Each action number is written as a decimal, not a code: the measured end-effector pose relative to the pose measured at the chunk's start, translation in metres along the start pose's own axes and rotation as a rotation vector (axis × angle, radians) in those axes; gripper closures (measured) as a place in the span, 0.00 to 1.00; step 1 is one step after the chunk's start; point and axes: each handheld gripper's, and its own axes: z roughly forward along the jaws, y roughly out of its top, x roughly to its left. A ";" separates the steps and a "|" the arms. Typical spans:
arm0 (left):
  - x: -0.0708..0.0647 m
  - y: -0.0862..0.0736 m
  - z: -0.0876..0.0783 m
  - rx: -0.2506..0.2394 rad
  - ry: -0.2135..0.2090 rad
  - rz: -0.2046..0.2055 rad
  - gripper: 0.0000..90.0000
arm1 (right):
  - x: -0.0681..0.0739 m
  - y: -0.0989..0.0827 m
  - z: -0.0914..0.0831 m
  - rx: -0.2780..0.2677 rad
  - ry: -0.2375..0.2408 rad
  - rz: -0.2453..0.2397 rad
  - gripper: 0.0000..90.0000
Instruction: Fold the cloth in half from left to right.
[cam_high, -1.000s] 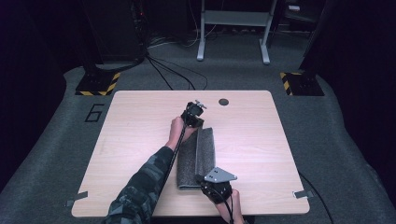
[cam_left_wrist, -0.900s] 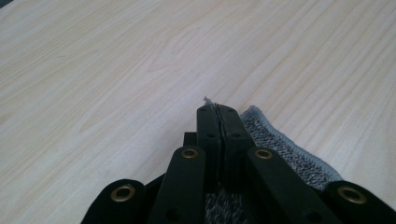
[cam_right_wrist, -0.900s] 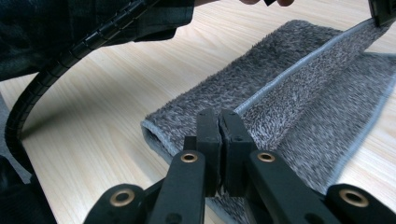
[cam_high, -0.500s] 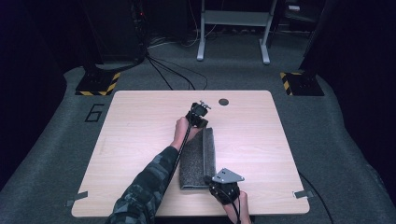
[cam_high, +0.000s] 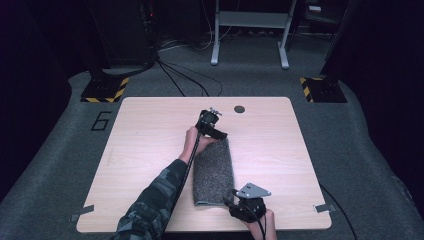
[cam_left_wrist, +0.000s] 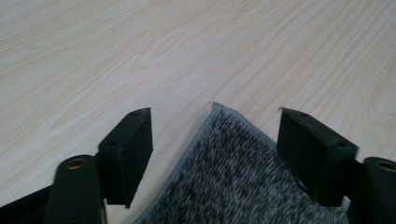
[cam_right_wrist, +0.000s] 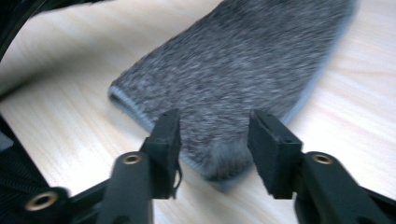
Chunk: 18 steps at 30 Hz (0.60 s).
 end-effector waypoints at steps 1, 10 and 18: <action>0.002 -0.004 -0.004 0.002 0.015 -0.004 0.29 | -0.003 0.000 -0.003 -0.014 -0.008 0.004 0.52; 0.032 -0.048 -0.027 0.084 0.113 -0.030 0.24 | -0.031 0.008 0.021 0.069 -0.098 0.008 0.36; 0.041 -0.071 -0.031 0.118 0.173 -0.016 0.24 | -0.059 0.030 0.050 0.108 -0.070 0.010 0.26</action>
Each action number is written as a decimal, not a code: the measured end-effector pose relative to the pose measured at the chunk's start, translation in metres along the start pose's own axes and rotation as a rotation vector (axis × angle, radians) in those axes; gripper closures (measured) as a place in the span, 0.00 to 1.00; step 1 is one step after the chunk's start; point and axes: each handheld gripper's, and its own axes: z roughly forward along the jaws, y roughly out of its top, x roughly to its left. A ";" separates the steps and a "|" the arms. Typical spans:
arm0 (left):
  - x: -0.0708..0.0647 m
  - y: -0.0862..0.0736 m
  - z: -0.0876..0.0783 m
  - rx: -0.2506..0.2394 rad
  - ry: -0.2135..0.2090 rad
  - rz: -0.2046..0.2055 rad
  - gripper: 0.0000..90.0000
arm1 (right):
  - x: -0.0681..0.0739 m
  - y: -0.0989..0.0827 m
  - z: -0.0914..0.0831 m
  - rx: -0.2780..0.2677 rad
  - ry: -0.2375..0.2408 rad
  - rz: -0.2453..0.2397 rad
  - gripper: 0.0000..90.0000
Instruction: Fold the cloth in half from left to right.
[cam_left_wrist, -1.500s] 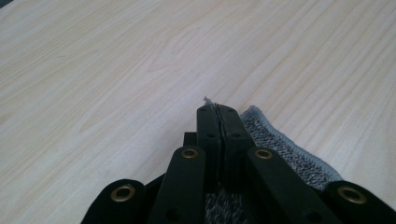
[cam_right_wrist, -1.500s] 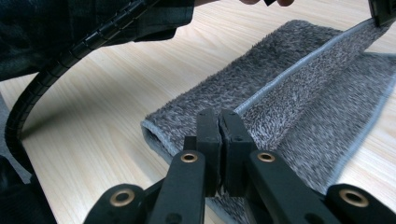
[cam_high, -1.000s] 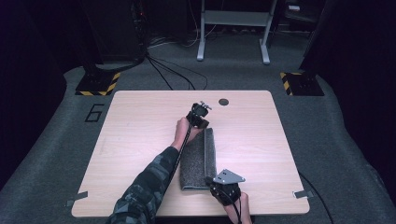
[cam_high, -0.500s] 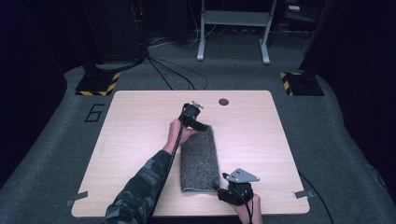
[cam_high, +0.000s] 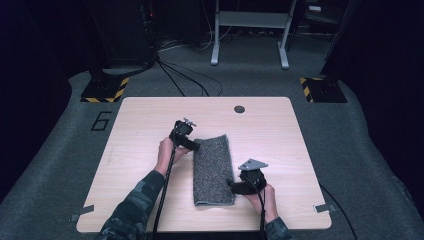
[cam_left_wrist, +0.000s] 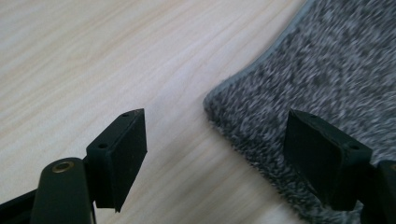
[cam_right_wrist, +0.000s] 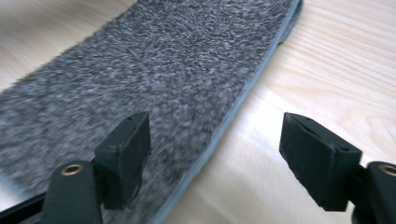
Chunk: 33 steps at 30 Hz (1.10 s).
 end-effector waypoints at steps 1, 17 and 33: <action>0.001 0.000 0.002 0.009 -0.001 -0.002 0.24 | -0.001 0.002 0.005 0.020 0.000 0.003 0.26; 0.010 0.011 0.025 -0.006 0.038 -0.002 0.22 | -0.021 0.011 0.040 0.107 -0.039 -0.001 0.24; 0.023 0.011 0.022 -0.059 -0.065 -0.094 0.21 | -0.062 0.063 0.040 0.047 0.019 0.040 0.16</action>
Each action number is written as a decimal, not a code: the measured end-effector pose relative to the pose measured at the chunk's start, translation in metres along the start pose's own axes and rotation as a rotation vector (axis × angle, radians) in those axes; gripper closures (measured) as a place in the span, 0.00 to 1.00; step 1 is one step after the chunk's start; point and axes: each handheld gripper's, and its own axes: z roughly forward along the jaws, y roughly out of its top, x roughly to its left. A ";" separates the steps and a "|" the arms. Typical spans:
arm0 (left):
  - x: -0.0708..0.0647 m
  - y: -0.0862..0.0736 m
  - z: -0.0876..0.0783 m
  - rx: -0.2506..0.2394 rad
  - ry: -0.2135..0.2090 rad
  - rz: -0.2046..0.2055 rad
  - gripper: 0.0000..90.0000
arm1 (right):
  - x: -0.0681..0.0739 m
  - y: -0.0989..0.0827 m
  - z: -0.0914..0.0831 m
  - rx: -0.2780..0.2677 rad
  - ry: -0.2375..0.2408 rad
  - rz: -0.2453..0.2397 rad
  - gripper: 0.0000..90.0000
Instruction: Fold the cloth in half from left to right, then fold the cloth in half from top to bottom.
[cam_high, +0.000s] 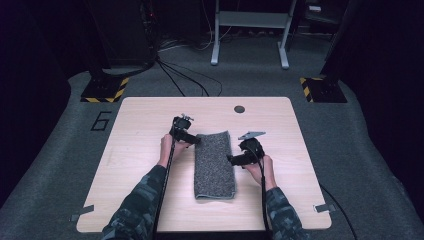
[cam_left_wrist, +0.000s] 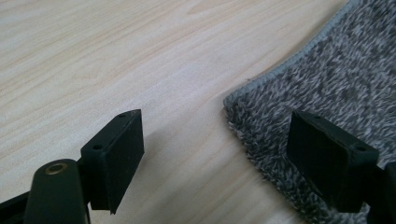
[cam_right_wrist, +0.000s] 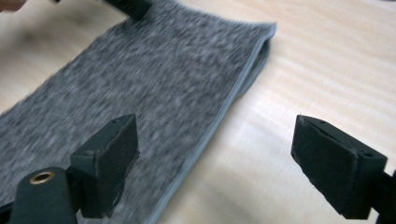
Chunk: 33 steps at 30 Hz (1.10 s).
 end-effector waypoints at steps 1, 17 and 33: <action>0.000 0.000 0.000 0.004 0.002 0.002 0.21 | -0.003 0.005 0.003 -0.001 0.006 0.013 0.16; 0.000 0.001 0.004 0.004 -0.018 -0.007 0.25 | -0.032 0.045 0.063 0.069 -0.013 0.061 0.27; -0.010 0.001 0.007 -0.008 -0.009 0.058 0.47 | -0.036 0.052 0.092 0.073 -0.050 0.067 0.62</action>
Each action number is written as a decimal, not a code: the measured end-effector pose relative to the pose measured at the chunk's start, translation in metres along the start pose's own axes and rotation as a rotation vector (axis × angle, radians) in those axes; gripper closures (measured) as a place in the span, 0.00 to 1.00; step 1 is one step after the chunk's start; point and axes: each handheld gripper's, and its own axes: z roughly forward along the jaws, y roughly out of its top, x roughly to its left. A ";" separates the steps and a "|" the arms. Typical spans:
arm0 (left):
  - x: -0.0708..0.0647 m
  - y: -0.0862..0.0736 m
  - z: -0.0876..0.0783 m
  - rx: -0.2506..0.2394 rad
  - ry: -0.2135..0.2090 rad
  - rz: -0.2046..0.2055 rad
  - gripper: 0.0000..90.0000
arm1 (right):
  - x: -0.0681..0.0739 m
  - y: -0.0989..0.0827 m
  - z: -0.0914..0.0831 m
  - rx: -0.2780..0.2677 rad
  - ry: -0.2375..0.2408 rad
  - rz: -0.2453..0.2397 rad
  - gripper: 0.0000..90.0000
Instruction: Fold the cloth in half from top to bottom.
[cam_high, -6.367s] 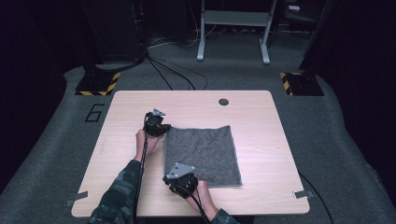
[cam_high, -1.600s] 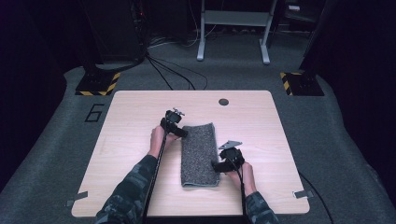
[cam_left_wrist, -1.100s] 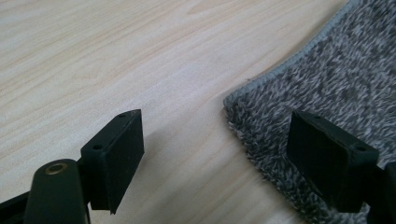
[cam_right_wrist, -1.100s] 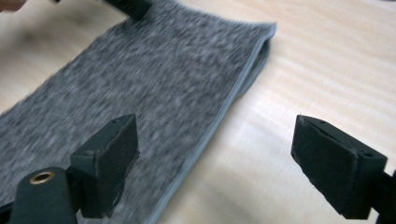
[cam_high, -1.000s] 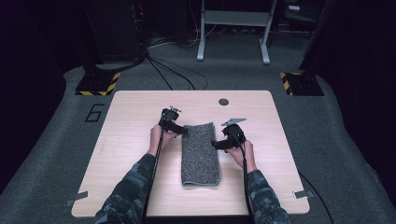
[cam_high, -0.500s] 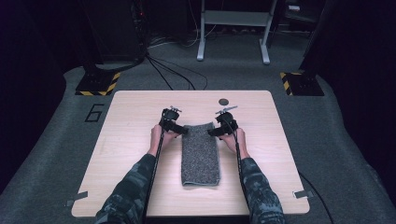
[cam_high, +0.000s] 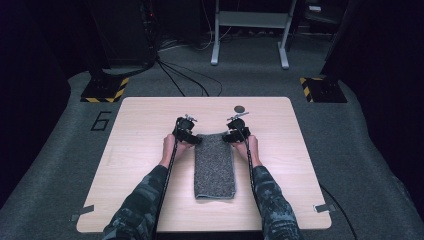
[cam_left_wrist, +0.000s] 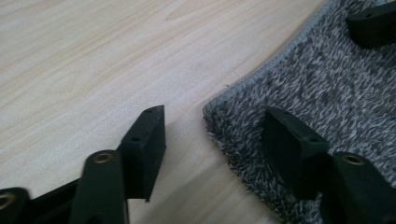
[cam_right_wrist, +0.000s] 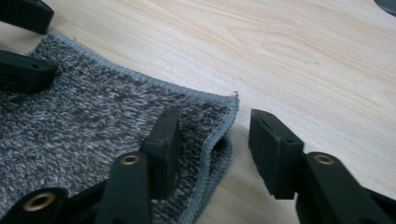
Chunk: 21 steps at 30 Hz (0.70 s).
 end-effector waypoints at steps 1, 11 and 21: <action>-0.001 0.000 0.000 -0.002 0.007 0.008 0.49 | 0.002 0.000 0.000 -0.001 -0.011 0.005 0.66; -0.009 0.001 0.000 -0.004 -0.016 0.046 0.76 | 0.011 -0.003 0.001 -0.024 -0.008 -0.012 0.85; -0.009 0.000 0.001 -0.024 -0.035 0.013 0.92 | 0.017 -0.001 0.001 -0.014 -0.027 -0.021 0.95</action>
